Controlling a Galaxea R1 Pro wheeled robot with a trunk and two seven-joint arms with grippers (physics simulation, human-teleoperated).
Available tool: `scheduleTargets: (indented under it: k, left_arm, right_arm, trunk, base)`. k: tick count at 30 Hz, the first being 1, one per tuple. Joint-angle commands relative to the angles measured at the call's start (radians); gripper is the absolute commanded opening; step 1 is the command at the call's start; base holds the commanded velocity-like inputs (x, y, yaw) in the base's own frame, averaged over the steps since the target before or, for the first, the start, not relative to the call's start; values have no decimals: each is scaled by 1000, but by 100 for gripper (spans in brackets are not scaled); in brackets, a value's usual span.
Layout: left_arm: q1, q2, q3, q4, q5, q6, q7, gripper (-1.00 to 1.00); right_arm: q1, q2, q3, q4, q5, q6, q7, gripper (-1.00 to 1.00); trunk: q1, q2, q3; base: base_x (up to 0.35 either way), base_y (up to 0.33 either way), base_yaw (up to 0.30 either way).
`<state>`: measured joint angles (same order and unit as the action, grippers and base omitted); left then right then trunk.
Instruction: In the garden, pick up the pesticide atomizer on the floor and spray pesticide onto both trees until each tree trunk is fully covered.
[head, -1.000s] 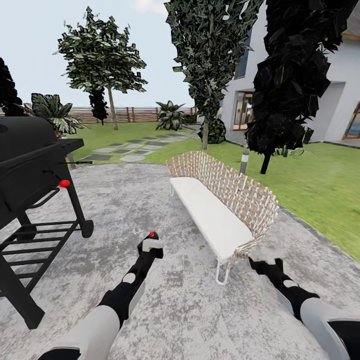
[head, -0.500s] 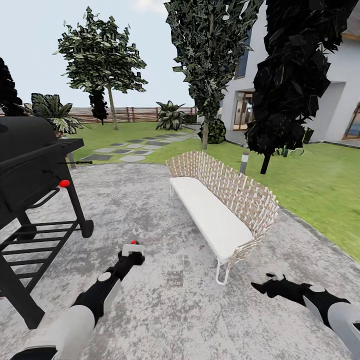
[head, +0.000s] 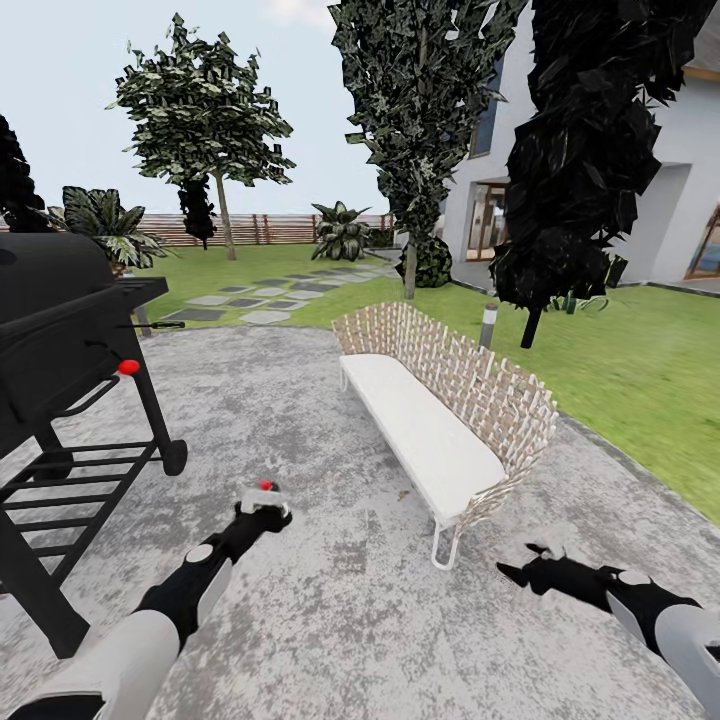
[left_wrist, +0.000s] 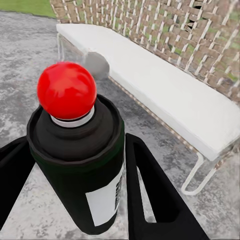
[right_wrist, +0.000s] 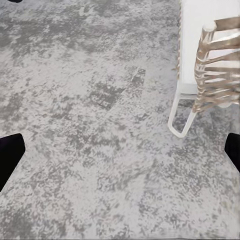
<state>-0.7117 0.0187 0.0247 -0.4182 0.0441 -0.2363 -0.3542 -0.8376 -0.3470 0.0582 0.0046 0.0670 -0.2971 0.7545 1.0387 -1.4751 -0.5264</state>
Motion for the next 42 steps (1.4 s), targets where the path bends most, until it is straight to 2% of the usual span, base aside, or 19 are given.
scheduleTargets:
  k: [1,6,17,21,27,30,42]
  left_arm:
    - [0,2,-2,0,-7,0,-15,-100]
    - [0,10,-8,1,-34,-1,-68,-100]
    - [0,10,-9,1,-38,-1,-75,-100]
    - [0,10,-9,1,-37,0,-72,-100]
    - [0,9,-8,1,-35,0,-69,-100]
    - [0,9,-8,1,-34,0,-69,-100]
    - [0,9,-8,-1,-33,0,-69,-100]
  right_arm:
    - [0,0,0,0,0,0,-11,100]
    - [0,2,0,0,0,0,-46,100]
    - [0,7,2,0,1,0,-52,100]
    - [0,17,2,0,3,-1,-71,100]
    - [0,50,2,1,6,-1,-192,100]
    - [0,60,2,1,6,0,-224,100]
    - [0,68,2,3,7,0,-239,100]
  trunk:
    - [0,0,0]
    - [0,0,0]
    - [0,0,0]
    - [0,0,0]
    - [0,0,0]
    - [0,0,0]
    - [0,0,3]
  base:
    - [0,0,0]
    - [0,0,0]
    - [34,0,0]
    - [268,0,0]
    - [329,0,131]
    - [340,0,257]
    - [338,53,276]
